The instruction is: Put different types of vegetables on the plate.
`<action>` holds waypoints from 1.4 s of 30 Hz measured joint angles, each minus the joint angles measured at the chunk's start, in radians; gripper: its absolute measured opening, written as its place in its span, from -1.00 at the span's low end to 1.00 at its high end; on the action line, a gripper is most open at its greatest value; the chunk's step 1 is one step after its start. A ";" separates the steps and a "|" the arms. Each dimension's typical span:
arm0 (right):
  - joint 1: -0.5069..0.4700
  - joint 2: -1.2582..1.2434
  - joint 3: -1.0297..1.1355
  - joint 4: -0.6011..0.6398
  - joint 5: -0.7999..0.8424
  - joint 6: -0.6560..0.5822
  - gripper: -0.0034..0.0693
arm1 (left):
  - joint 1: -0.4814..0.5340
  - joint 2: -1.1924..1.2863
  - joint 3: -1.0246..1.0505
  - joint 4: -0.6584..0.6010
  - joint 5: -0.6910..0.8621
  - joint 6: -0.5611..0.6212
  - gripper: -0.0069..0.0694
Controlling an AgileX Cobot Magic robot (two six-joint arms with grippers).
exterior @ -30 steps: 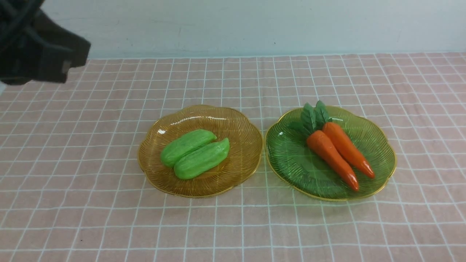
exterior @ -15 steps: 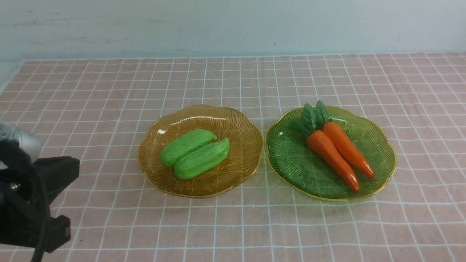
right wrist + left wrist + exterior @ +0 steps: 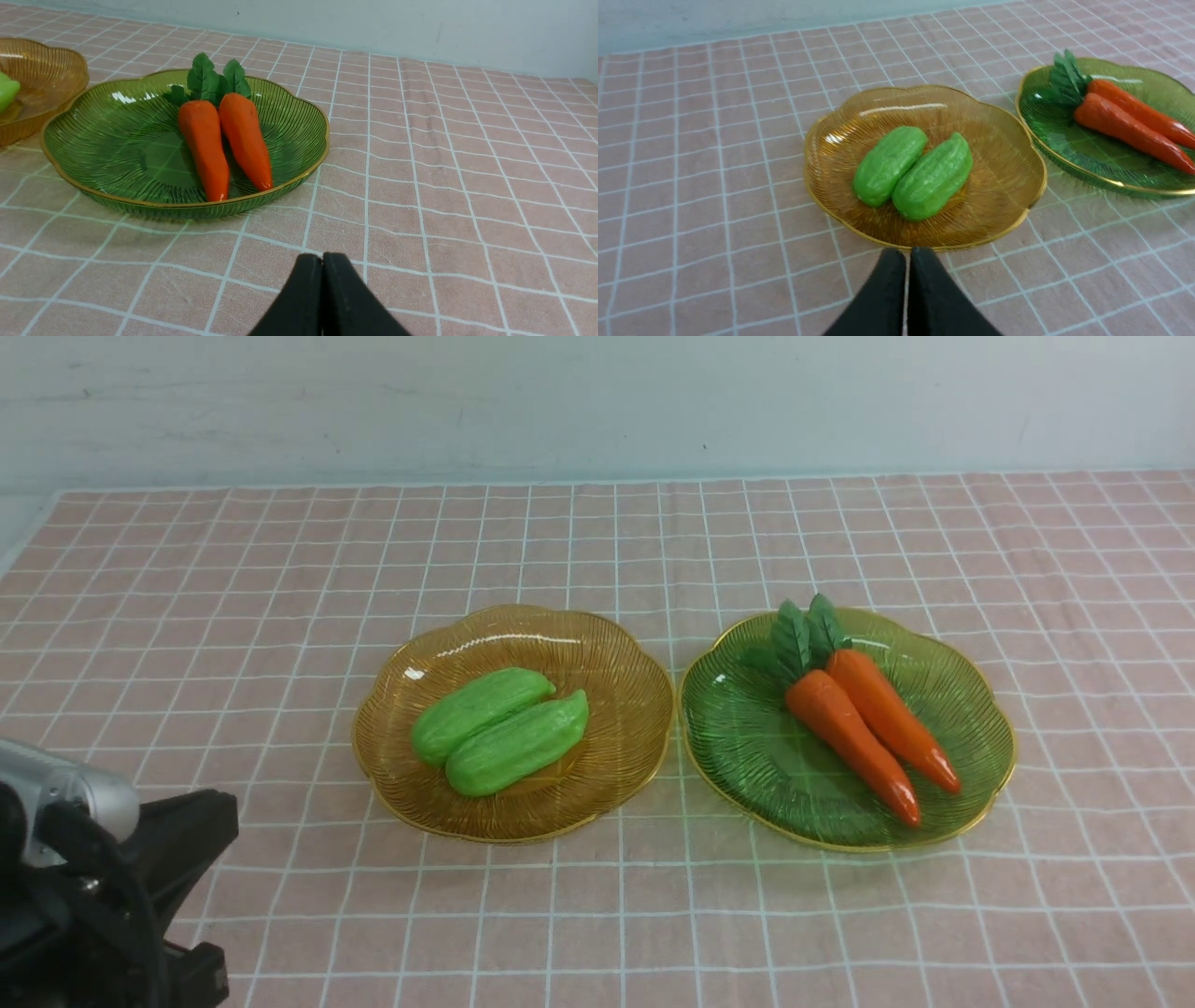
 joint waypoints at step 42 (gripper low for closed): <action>0.000 0.000 0.000 0.000 0.000 0.000 -0.95 | 0.297 -0.470 0.439 0.101 -0.001 -0.020 -0.83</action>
